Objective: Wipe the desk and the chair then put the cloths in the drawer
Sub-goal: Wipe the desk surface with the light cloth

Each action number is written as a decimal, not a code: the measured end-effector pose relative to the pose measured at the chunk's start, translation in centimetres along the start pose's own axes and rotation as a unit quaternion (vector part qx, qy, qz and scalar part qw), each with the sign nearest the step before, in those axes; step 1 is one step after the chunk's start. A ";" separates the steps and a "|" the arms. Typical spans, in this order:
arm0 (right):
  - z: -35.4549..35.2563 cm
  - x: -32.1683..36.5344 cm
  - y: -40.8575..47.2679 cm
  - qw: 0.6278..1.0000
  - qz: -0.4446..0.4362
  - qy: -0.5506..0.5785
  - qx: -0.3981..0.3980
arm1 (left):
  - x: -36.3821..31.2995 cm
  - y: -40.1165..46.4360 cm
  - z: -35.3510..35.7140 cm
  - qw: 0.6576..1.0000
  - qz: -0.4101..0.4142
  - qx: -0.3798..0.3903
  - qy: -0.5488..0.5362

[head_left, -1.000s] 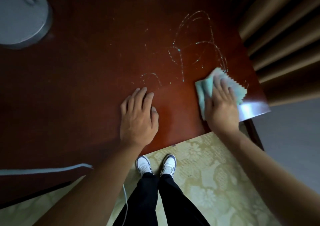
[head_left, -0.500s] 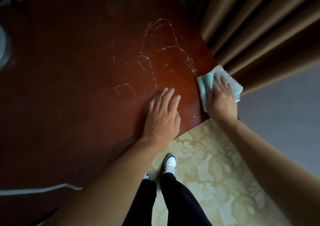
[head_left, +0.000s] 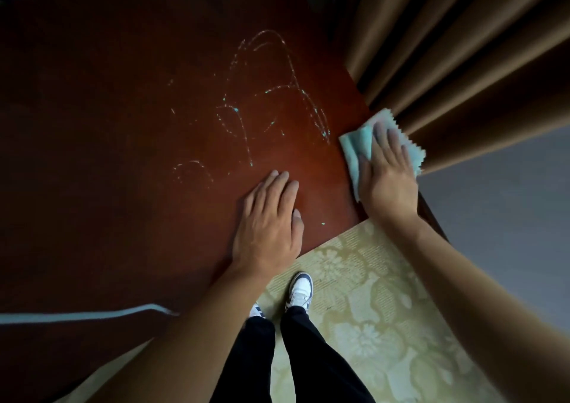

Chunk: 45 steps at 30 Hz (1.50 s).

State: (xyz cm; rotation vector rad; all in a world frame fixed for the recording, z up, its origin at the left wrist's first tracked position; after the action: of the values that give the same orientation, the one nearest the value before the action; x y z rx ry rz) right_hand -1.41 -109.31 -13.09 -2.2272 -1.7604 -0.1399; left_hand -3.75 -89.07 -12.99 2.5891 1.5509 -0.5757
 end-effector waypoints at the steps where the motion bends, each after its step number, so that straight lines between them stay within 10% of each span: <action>1: 0.0 0.1 0.2 1.000 0.013 0.000 0.000 | 0.0 0.1 0.0 1.000 -0.002 -0.001 0.001; 8: 3.7 7.8 -6.8 0.978 -0.204 -0.018 0.042 | 0.0 0.2 0.0 1.000 -0.006 0.000 0.007; 14: -0.5 -2.0 0.5 0.999 0.039 0.020 0.008 | 0.0 0.1 0.0 1.000 -0.016 -0.005 0.004; 21: 3.6 8.0 -8.9 0.983 -0.176 0.004 0.050 | 0.0 0.1 0.1 1.000 -0.012 0.010 0.003; 28: 1.0 0.8 -3.6 0.998 -0.054 -0.010 0.017 | 0.2 0.0 0.2 1.000 -0.016 -0.012 -0.003; 35: 3.3 7.2 -10.5 0.976 -0.210 -0.020 0.057 | 0.0 0.0 0.1 1.000 -0.010 -0.002 -0.005; 42: 0.0 -1.0 -3.4 1.000 -0.010 0.017 0.012 | 0.3 -0.1 0.2 1.000 -0.015 -0.013 -0.006; 45: 1.2 2.5 -5.6 0.998 -0.063 0.012 0.028 | 0.2 0.0 0.1 1.000 -0.018 -0.012 -0.007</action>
State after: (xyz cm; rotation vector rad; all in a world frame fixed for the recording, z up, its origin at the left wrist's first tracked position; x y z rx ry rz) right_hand -6.35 -105.47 -12.57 -2.0684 -1.8681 -0.1427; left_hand -3.72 -88.87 -13.17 2.5397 1.5922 -0.5729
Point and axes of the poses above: each hand's wrist, its own y-axis towards the middle knuckle, its own z-axis out of the palm, x = y × z, the point moved 8 cm from there along y, towards the middle knuckle, and after that the axes turned 11 degrees about x, right-handed, at the moved point
